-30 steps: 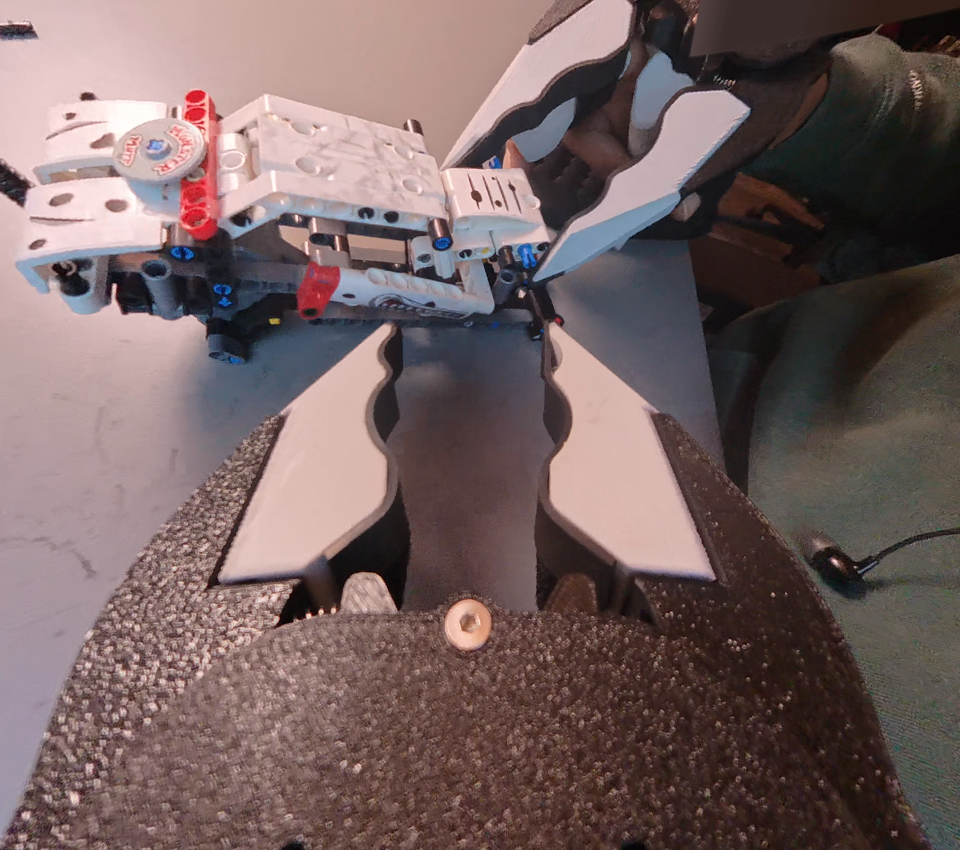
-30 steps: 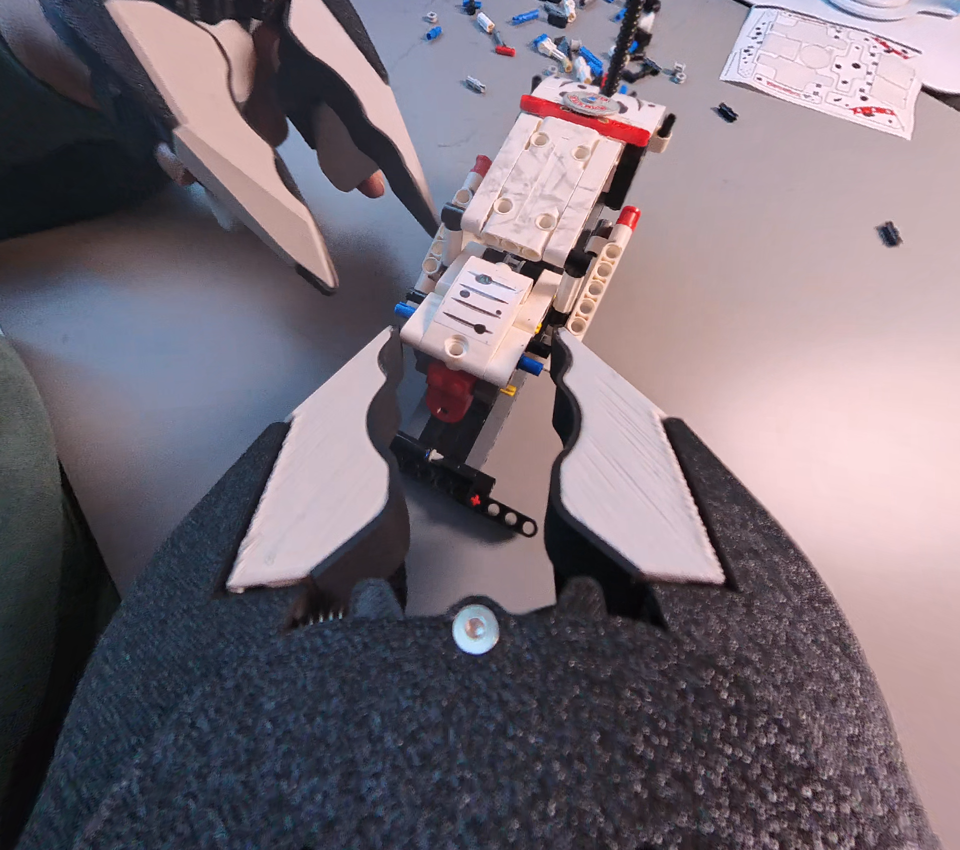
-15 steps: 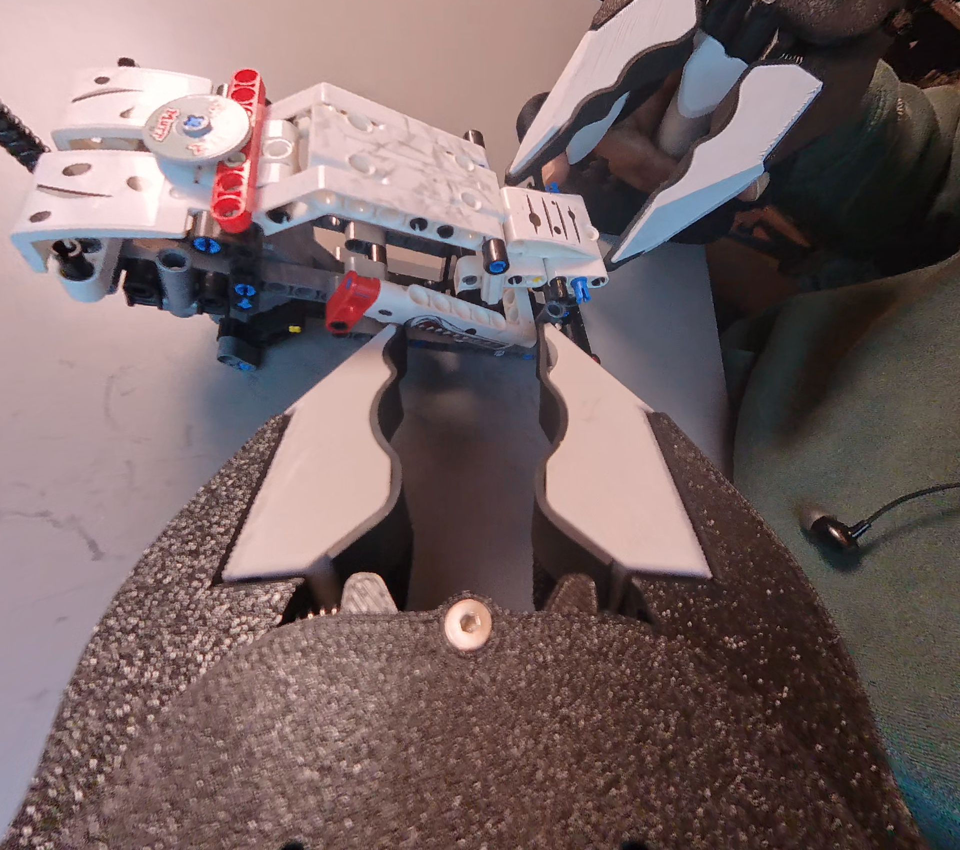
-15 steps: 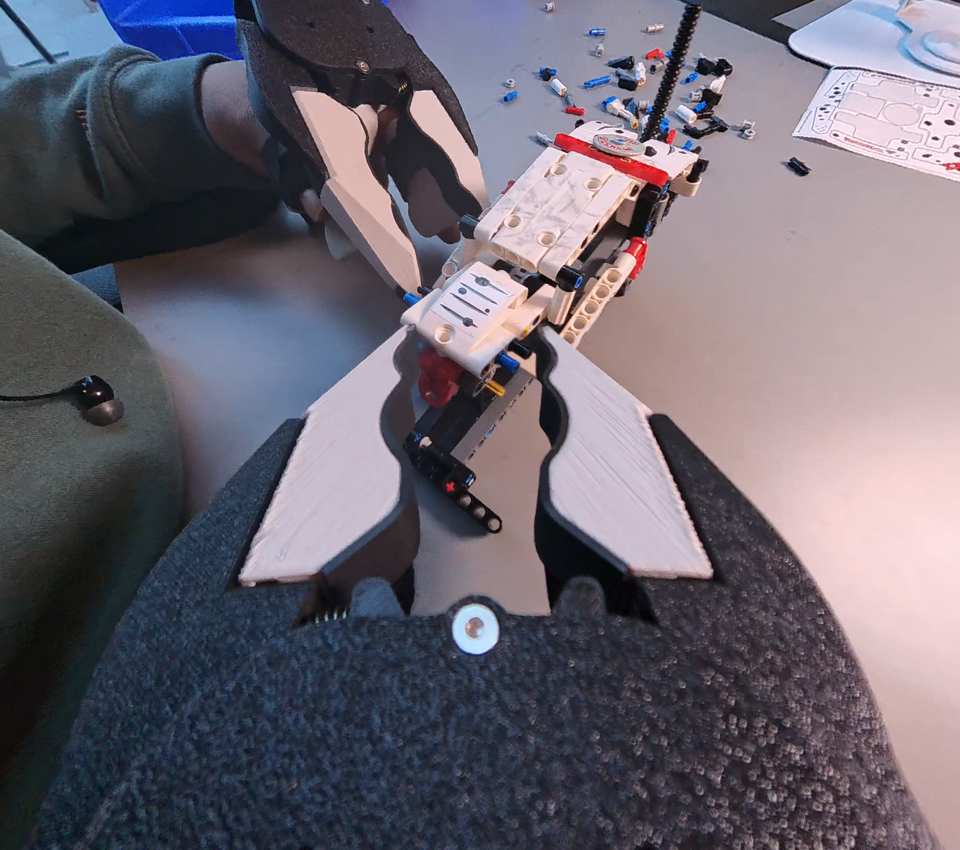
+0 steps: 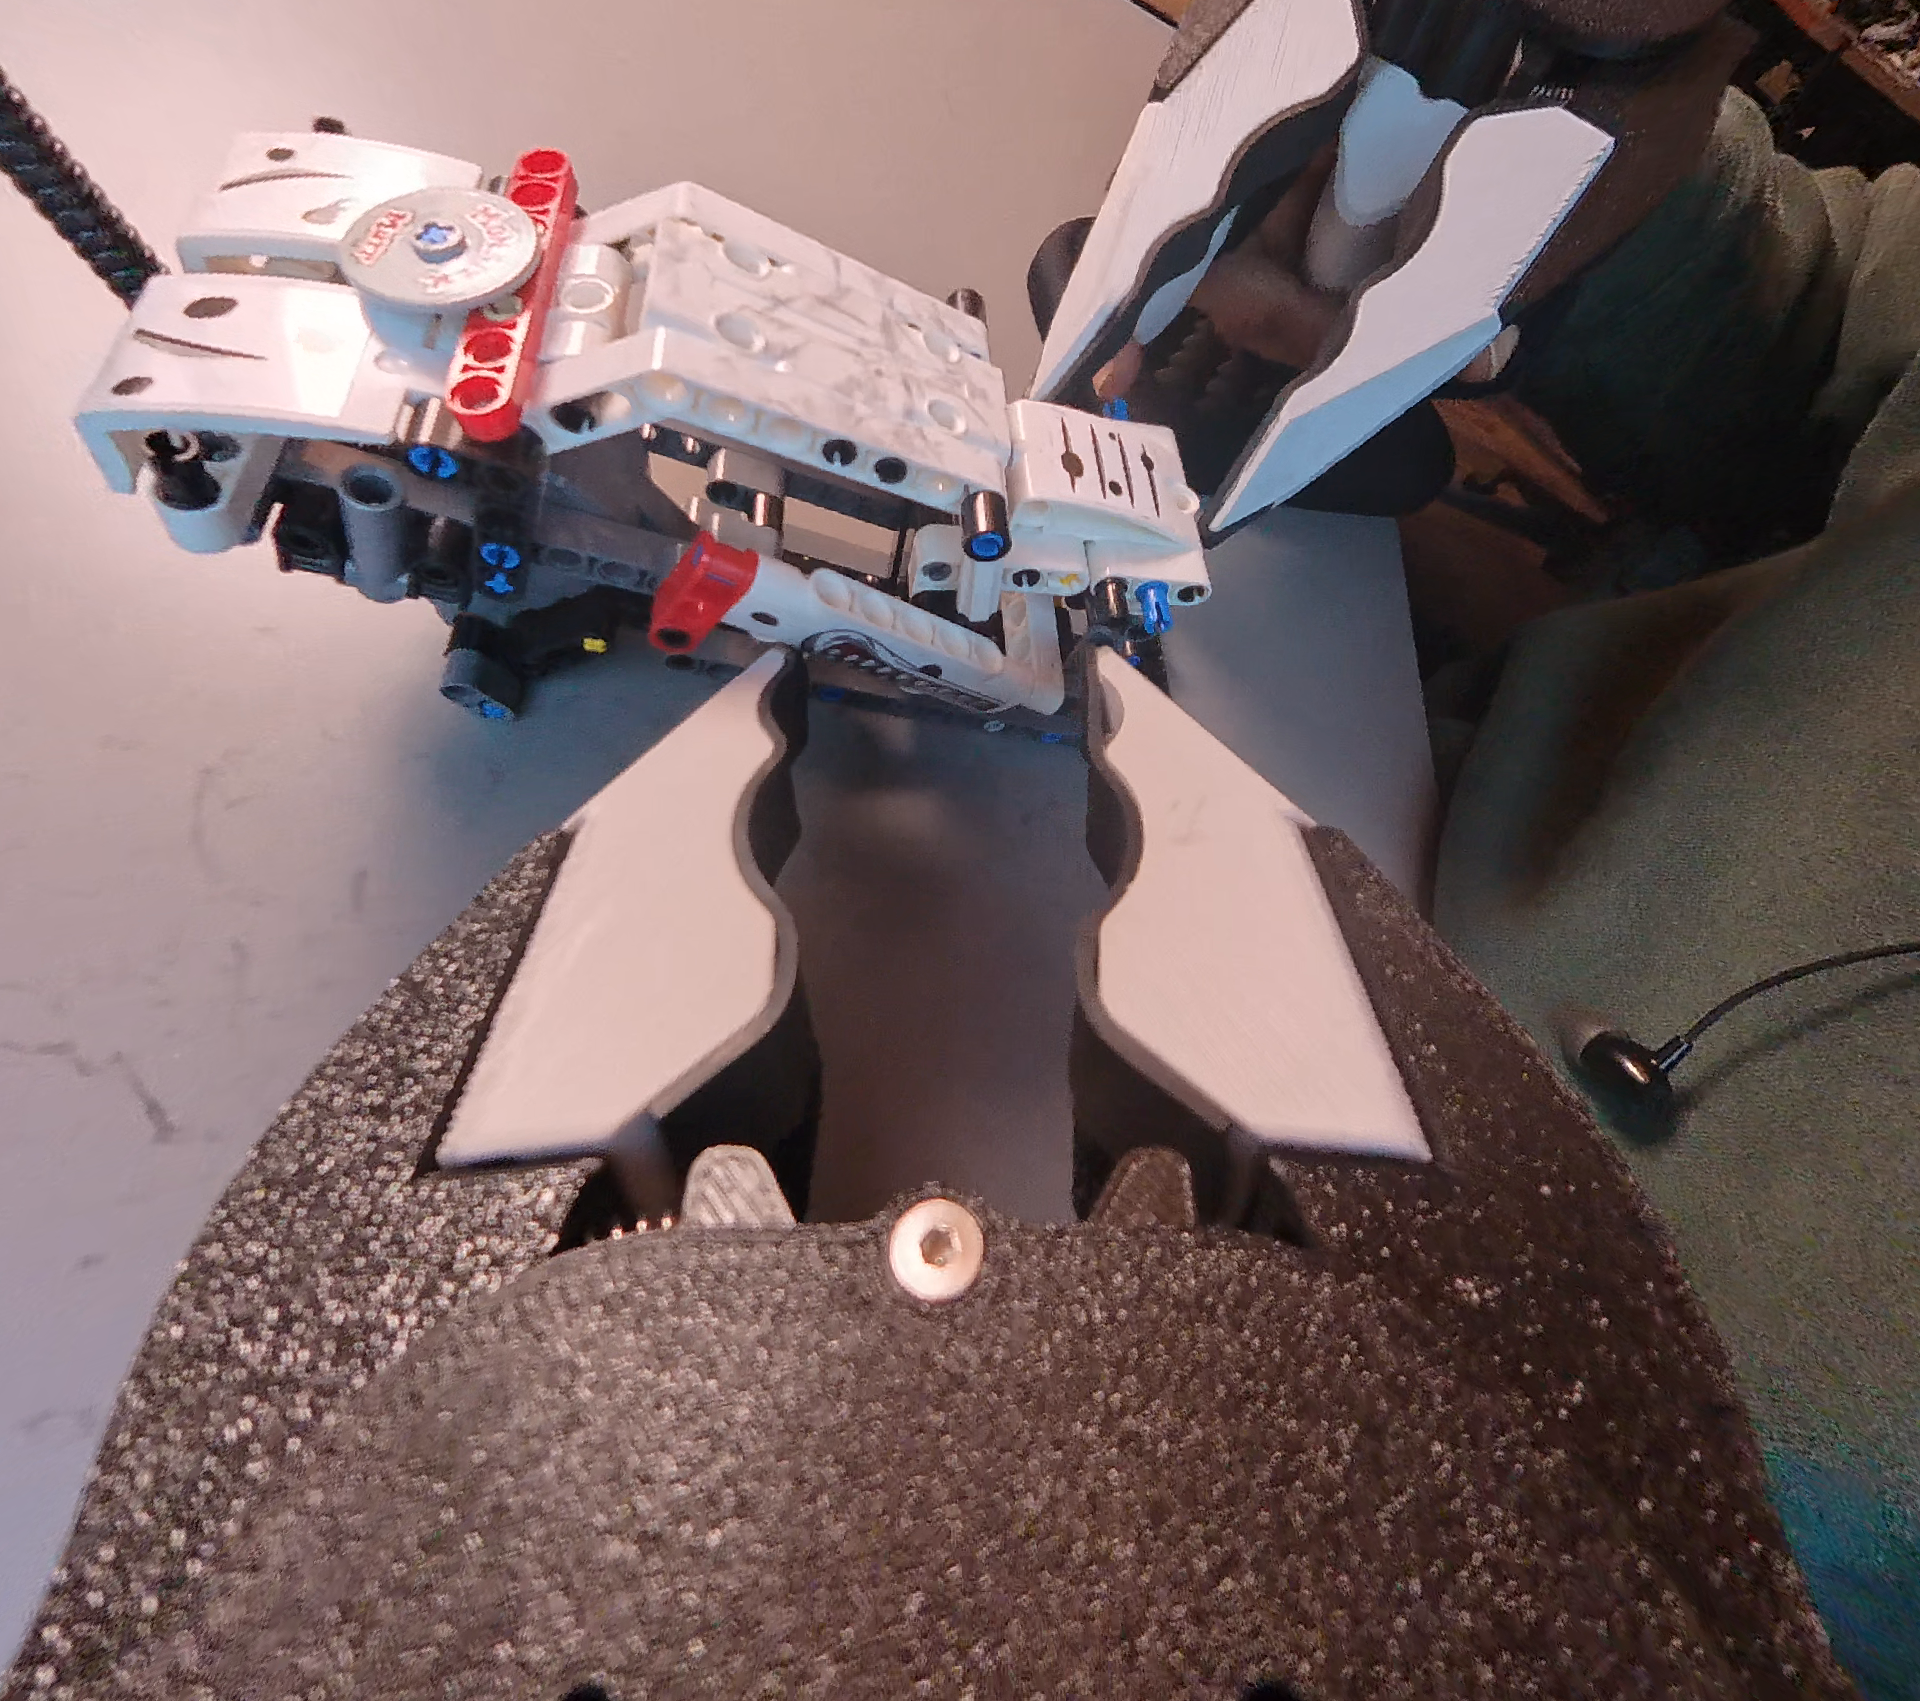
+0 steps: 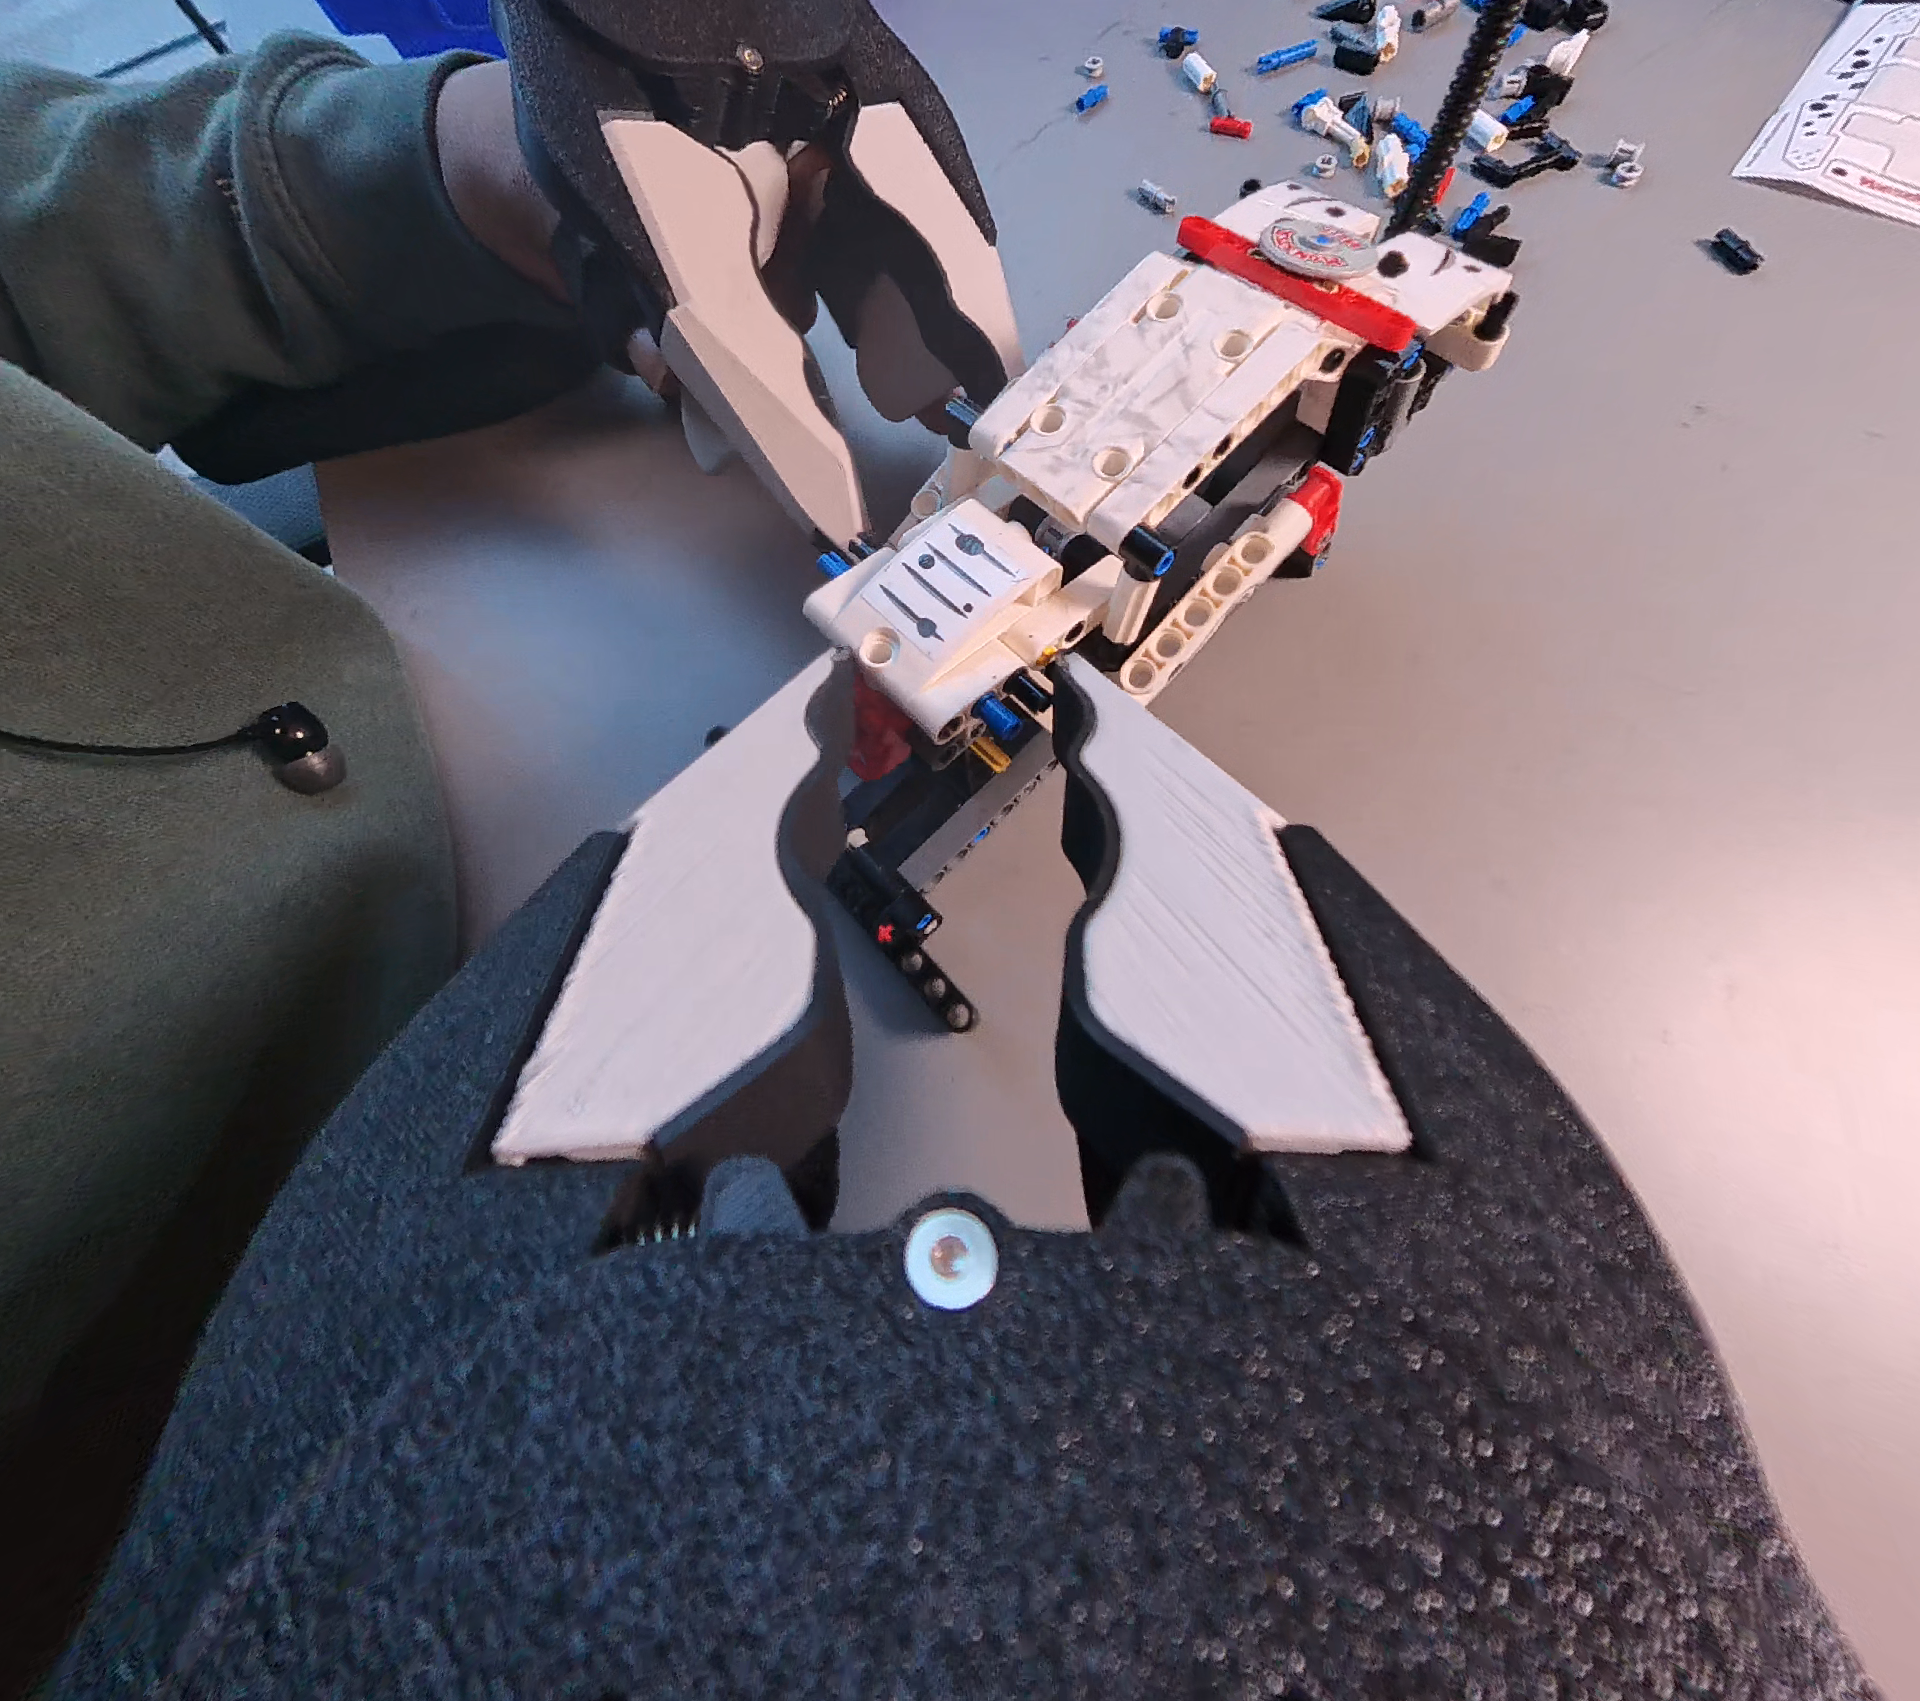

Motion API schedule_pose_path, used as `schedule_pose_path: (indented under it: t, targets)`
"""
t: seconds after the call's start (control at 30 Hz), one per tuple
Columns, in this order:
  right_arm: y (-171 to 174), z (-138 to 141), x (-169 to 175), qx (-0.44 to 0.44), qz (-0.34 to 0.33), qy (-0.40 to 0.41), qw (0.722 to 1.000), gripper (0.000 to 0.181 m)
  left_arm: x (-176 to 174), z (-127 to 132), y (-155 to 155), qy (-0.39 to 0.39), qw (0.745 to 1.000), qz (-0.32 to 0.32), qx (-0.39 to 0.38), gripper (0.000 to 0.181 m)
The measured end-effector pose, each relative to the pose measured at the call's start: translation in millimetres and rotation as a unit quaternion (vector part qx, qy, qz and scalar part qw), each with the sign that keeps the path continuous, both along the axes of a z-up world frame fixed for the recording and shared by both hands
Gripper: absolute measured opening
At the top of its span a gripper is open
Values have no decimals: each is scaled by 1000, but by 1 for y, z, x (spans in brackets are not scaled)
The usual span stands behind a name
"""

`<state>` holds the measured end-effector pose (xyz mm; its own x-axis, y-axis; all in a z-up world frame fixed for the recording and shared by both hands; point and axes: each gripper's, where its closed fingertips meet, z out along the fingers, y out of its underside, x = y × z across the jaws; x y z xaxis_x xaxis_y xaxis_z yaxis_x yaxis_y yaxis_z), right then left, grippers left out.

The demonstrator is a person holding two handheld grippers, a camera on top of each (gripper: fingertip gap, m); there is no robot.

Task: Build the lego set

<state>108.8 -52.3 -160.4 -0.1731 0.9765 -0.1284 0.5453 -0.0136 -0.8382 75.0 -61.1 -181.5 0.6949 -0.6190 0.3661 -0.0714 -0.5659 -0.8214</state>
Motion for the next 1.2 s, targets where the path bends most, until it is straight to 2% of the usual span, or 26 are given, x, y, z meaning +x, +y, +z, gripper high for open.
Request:
schedule_pose_path:
  t: [0.03,0.2,0.43,0.93,1.2]
  targets:
    - [0,0,0,1,5,-4,1000,37,1,2,-3,-6,1000,-8,-3,60]
    - [-1,-1,2,9,23,-21,999,36,2,11,-13,-28,999,-19,-17,59]
    - [1,-1,2,14,23,-31,999,34,14,4,-3,-16,999,25,-30,75]
    - [3,-1,2,-19,3,1,1000,33,16,6,3,-19,999,32,-36,72]
    - [2,2,1,-76,9,16,997,30,17,5,3,-20,999,30,-39,71]
